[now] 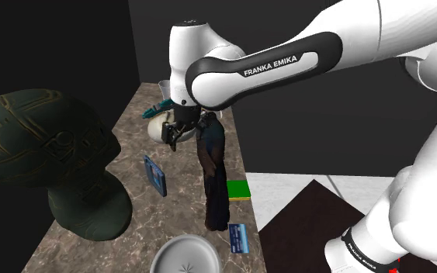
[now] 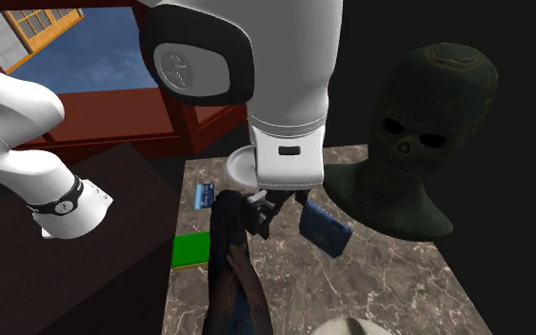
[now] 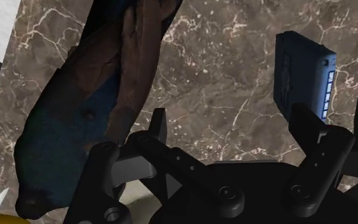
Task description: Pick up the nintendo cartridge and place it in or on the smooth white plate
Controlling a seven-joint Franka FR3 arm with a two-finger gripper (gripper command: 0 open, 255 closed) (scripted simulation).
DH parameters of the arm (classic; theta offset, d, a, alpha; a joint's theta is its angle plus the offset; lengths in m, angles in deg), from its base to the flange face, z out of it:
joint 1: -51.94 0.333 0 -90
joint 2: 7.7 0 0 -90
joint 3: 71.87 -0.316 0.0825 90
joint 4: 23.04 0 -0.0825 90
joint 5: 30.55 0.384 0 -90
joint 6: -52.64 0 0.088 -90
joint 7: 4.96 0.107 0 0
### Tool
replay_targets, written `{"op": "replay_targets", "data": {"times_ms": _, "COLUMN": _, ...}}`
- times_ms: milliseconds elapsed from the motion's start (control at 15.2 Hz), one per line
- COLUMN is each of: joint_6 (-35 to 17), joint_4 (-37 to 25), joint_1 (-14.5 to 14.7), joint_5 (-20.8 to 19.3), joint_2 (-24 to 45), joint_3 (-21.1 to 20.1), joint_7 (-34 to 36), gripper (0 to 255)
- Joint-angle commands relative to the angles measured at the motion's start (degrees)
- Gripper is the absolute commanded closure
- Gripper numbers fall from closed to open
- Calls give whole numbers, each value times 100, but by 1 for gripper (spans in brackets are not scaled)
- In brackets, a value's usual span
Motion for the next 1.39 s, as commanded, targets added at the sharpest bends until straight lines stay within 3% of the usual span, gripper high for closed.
{"op": "replay_targets", "data": {"times_ms": 0, "joint_6": -15, "joint_4": -389, "joint_1": 145, "joint_5": -212, "joint_2": 438, "joint_3": -26, "joint_7": 246, "gripper": 0}}
{"op": "replay_targets", "data": {"times_ms": 528, "joint_6": 379, "joint_4": -2614, "joint_1": 913, "joint_5": -919, "joint_2": 2363, "joint_3": 120, "joint_7": 858, "gripper": 0}}
{"op": "replay_targets", "data": {"times_ms": 1320, "joint_6": -62, "joint_4": -2394, "joint_1": 924, "joint_5": -1010, "joint_2": 2595, "joint_3": 188, "joint_7": 916, "gripper": 0}}
